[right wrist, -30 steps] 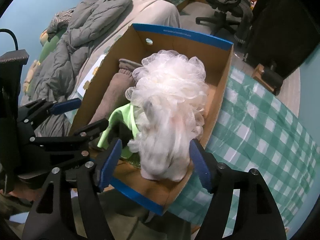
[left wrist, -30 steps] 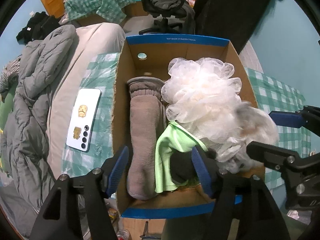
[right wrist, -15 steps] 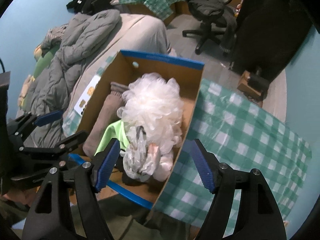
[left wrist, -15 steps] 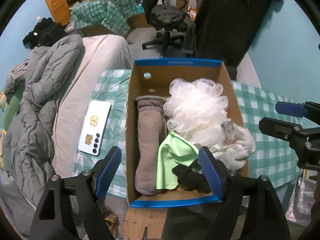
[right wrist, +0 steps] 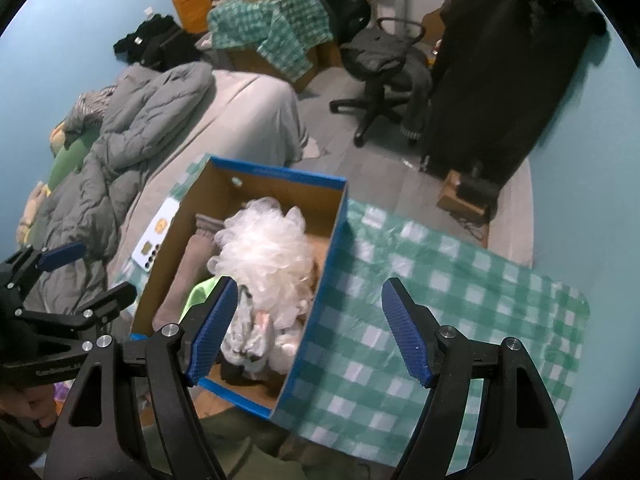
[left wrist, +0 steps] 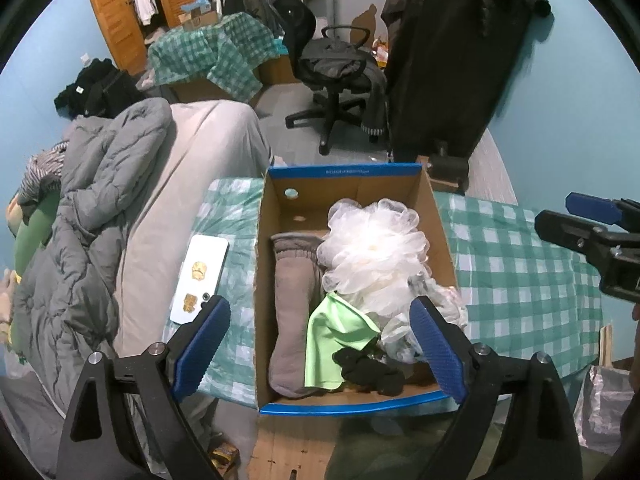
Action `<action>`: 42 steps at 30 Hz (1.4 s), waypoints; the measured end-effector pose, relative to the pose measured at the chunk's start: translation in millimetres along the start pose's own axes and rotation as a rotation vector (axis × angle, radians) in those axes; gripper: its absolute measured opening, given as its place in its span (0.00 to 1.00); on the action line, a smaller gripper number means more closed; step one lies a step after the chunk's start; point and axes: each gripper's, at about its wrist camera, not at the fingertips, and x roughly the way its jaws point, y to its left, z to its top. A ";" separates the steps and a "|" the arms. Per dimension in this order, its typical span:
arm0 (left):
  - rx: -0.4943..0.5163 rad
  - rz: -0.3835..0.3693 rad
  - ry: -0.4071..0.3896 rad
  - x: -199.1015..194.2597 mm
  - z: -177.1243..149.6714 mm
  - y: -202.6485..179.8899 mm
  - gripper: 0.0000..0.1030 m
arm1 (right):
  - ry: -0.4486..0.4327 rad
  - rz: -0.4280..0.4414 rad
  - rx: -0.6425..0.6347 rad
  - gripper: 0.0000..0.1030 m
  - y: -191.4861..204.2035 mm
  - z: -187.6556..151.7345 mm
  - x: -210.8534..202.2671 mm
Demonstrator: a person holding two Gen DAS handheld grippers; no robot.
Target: Organize soft objects
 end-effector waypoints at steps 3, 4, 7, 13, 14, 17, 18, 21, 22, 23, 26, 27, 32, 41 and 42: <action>0.011 0.022 -0.028 -7.9 1.4 -4.5 0.90 | -0.023 -0.010 0.013 0.73 -5.6 1.4 -9.9; 0.014 0.027 -0.030 -8.8 1.7 -5.6 0.90 | -0.031 -0.012 0.020 0.73 -7.7 2.0 -12.9; 0.023 0.037 -0.028 -12.2 2.9 -9.7 0.90 | -0.041 -0.021 0.026 0.73 -11.4 2.3 -17.9; -0.002 0.022 -0.030 -14.4 3.9 -14.4 0.90 | -0.050 -0.022 0.037 0.73 -19.1 0.6 -24.8; -0.002 0.022 -0.033 -15.0 4.3 -16.0 0.90 | -0.051 -0.021 0.039 0.73 -20.3 -0.3 -26.3; -0.002 0.019 -0.032 -16.9 4.8 -18.7 0.90 | -0.053 -0.019 0.047 0.73 -23.7 -0.3 -29.0; -0.002 0.017 -0.035 -16.8 4.4 -18.4 0.90 | -0.054 -0.019 0.046 0.73 -23.9 -0.4 -29.0; 0.002 0.018 -0.040 -18.4 5.1 -22.3 0.90 | -0.055 -0.022 0.048 0.73 -27.6 -1.5 -31.0; 0.004 0.020 -0.039 -18.6 5.1 -23.5 0.90 | -0.054 -0.022 0.048 0.73 -26.9 -1.6 -30.6; 0.004 0.020 -0.037 -18.7 5.0 -23.8 0.90 | -0.053 -0.023 0.049 0.73 -28.3 -1.7 -31.0; 0.004 0.019 -0.038 -19.6 5.1 -25.3 0.90 | -0.052 -0.023 0.053 0.73 -32.6 -2.4 -32.2; 0.006 0.019 -0.037 -19.7 5.2 -26.0 0.90 | -0.052 -0.022 0.052 0.73 -32.7 -2.4 -32.2; 0.014 0.023 -0.030 -20.6 6.3 -29.6 0.90 | -0.053 -0.020 0.050 0.73 -33.4 -2.4 -32.2; 0.016 0.024 -0.023 -23.2 5.0 -34.9 0.90 | -0.053 -0.023 0.052 0.73 -33.1 -2.6 -32.0; 0.015 0.022 -0.023 -20.8 6.4 -33.8 0.90 | -0.052 -0.021 0.052 0.73 -33.2 -2.6 -32.0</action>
